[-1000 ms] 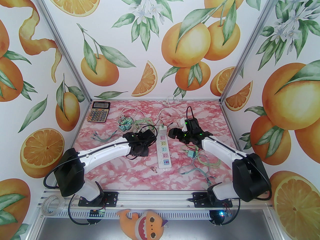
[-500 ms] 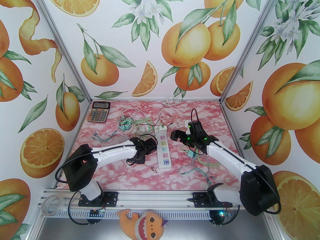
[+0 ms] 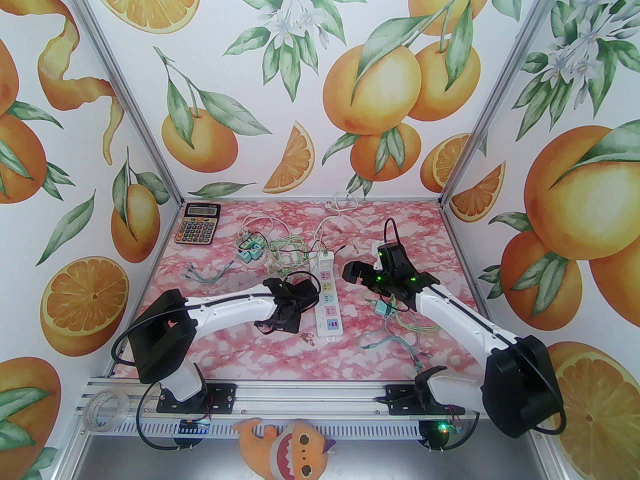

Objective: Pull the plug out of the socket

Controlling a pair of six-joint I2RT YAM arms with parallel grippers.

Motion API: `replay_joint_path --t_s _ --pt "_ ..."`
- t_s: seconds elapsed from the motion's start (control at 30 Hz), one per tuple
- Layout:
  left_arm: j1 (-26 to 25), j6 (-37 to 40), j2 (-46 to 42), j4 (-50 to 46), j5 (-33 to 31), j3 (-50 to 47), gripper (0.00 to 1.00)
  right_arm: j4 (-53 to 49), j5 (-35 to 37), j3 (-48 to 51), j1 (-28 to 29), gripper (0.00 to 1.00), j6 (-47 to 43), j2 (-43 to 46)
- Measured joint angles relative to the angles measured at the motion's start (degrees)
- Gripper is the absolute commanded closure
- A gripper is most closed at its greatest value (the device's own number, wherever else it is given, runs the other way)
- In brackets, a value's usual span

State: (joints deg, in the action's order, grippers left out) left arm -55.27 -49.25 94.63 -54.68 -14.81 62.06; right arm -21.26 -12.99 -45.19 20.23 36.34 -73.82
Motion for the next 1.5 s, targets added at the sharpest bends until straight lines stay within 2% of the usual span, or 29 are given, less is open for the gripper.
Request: replay_joint_path --t_s 0.07,0.3,0.57,0.9,1.07,1.27,1.43,1.5 --pt "0.0 -0.09 -1.4 -0.04 0.24 1.77 0.0 0.0 -0.02 0.0 0.0 0.0 0.0 0.0" --pt "0.92 0.15 -5.62 0.5 0.5 6.43 0.0 -0.5 0.02 -0.04 0.85 0.0 -0.42 0.02" --pt "8.44 3.8 -6.54 4.07 3.13 7.65 0.0 -3.65 2.43 -5.79 5.07 0.0 -1.33 -4.02" --pt "19.26 11.32 -6.51 10.29 10.47 9.07 0.0 -11.15 11.54 -21.68 9.99 0.0 -1.49 -14.45" --pt "23.06 13.64 -6.51 13.42 13.97 9.05 0.0 -14.84 16.0 -29.83 12.81 0.0 -1.44 -17.81" --pt "24.72 14.23 -6.73 16.37 16.48 7.87 0.0 -21.18 19.04 -43.74 14.75 0.0 -0.79 -26.21" --pt "24.79 14.71 -7.32 17.25 17.77 7.13 0.0 -26.73 20.39 -47.5 14.97 0.0 -0.63 -30.21" --pt "24.79 14.53 -8.81 18.62 17.79 5.18 0.0 -30.08 20.81 -53.68 14.99 0.04 -0.9 -34.88"
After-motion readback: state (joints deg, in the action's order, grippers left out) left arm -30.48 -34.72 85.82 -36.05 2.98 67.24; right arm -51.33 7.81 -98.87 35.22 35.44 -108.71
